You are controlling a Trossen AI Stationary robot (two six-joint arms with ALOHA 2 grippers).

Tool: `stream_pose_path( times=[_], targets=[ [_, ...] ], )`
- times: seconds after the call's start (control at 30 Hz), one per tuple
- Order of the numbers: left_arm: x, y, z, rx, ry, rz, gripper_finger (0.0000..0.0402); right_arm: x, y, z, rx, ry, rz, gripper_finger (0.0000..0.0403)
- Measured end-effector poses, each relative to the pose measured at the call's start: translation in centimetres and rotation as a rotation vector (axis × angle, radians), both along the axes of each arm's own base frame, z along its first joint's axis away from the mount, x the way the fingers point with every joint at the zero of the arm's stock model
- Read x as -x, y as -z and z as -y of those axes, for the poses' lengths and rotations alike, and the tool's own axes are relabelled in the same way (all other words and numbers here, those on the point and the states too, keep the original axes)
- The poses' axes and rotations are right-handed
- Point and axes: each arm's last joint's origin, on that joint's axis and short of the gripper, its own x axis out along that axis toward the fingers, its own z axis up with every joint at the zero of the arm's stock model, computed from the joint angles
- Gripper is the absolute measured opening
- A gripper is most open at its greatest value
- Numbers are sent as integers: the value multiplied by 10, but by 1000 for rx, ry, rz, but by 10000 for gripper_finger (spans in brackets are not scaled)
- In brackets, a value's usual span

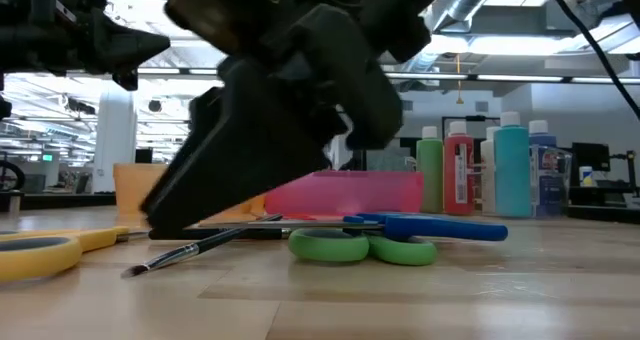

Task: Pick & Place Paint Supplies
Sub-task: Put the black paintbrush into the pink bin

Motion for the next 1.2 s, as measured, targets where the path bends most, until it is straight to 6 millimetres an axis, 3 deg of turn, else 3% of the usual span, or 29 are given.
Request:
stream_pose_path(
  times=[0.37, 0.73, 1.2],
  targets=[
    [-1, 12, -2, 17, -15, -122, 2, -3, 1, -15, 25, -55, 12, 234],
    [-1, 12, -2, 18, -14, -127, 2, 4, 6, -24, 34, -78, -4, 232],
    [-1, 13, -2, 18, -14, -131, 2, 1, 27, -28, 16, -89, -7, 158]
  ],
)
